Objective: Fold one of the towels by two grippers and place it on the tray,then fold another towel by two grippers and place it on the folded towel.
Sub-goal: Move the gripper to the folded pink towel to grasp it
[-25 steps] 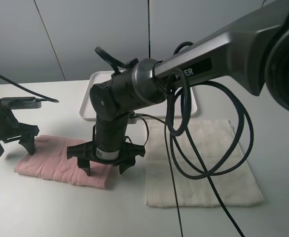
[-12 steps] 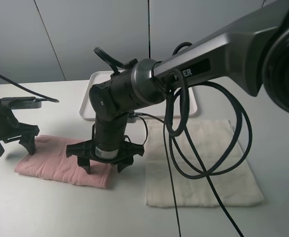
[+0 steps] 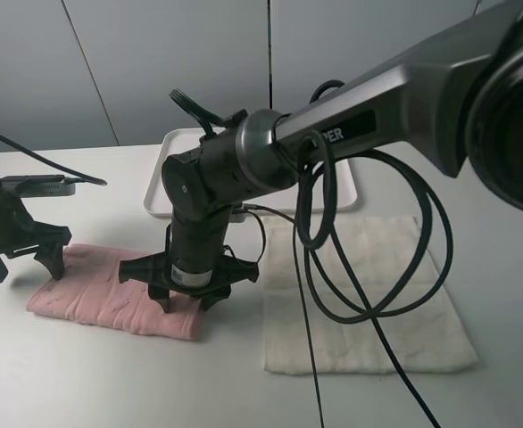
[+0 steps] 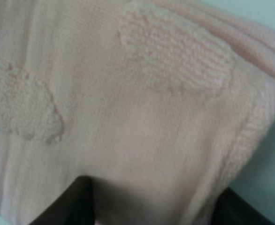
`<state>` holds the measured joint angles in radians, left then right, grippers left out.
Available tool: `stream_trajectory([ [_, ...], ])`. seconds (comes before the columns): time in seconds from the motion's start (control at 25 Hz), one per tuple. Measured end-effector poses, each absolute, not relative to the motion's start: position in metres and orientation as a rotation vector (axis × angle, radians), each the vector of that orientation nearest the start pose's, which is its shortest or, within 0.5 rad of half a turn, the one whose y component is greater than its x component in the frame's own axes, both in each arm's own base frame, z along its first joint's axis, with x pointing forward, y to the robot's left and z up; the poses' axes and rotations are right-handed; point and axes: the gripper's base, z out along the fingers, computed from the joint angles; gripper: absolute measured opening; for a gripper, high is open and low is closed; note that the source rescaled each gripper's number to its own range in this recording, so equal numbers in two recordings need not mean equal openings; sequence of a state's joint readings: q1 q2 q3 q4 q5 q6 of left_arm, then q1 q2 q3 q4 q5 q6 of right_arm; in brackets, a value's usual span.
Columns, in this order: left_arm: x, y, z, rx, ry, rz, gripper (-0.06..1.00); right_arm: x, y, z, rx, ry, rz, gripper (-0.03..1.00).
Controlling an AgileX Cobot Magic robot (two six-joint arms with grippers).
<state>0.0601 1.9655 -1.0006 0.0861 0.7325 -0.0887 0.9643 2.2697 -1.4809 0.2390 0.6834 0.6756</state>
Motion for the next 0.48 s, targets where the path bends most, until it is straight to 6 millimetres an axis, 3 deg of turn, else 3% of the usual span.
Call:
stream_trajectory([
  [0.24,0.317,0.0235,0.0992,-0.132,3.177,0.076,1.0,0.2369,0.3668,0.0777,-0.184,3.103,0.416,0.08],
  [0.48,0.3168,0.0233,0.0992,-0.135,3.179,0.074,1.0,0.2373,0.367,0.0777,-0.243,3.089,0.416,0.06],
])
